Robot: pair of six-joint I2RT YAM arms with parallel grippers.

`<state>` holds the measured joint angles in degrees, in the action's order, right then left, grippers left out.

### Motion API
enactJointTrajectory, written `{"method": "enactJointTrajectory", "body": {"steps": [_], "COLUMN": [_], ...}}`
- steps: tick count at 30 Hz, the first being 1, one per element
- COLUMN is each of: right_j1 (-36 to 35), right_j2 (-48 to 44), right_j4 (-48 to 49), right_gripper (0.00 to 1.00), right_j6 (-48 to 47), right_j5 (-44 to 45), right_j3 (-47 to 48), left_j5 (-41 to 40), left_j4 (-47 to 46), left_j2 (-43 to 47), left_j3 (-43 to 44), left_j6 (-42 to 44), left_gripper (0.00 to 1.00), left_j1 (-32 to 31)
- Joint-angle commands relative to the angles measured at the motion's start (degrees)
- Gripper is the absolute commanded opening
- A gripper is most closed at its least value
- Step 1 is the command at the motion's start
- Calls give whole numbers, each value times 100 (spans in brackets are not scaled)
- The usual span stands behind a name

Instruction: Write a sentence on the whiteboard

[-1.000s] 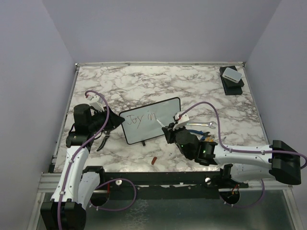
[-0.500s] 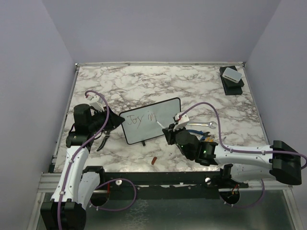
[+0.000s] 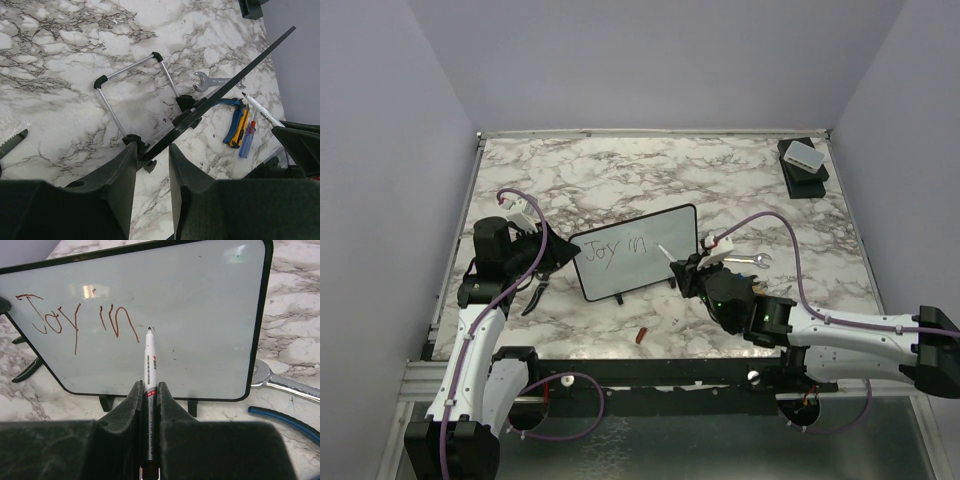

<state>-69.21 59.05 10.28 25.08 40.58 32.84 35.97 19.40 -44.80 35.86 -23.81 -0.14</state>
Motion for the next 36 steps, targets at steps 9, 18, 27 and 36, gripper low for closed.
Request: {"method": "enactJointTrajectory", "body": {"steps": [9,18,27,36], "right_j1": [404,504,509,513], "right_j2": [-244,45,322,568], "right_j4": [341,733,836,791], "right_gripper": [1,1,1,0], "right_j6": [-512,-635,-613,-570], "right_j5": [112,-191,-279,-481], "right_j3": [-74,-6,63,152], "left_j5": [52,59,60,60], "left_j4": [-3,2,-2,3], "left_j2": [72,75,76,85], "left_j3": [-53,-53,-52,-55], "left_j6": [-25,-21,-19,-19], "left_gripper": [33,33,33,33], "left_j1": [-39,-39,-39,-39]}}
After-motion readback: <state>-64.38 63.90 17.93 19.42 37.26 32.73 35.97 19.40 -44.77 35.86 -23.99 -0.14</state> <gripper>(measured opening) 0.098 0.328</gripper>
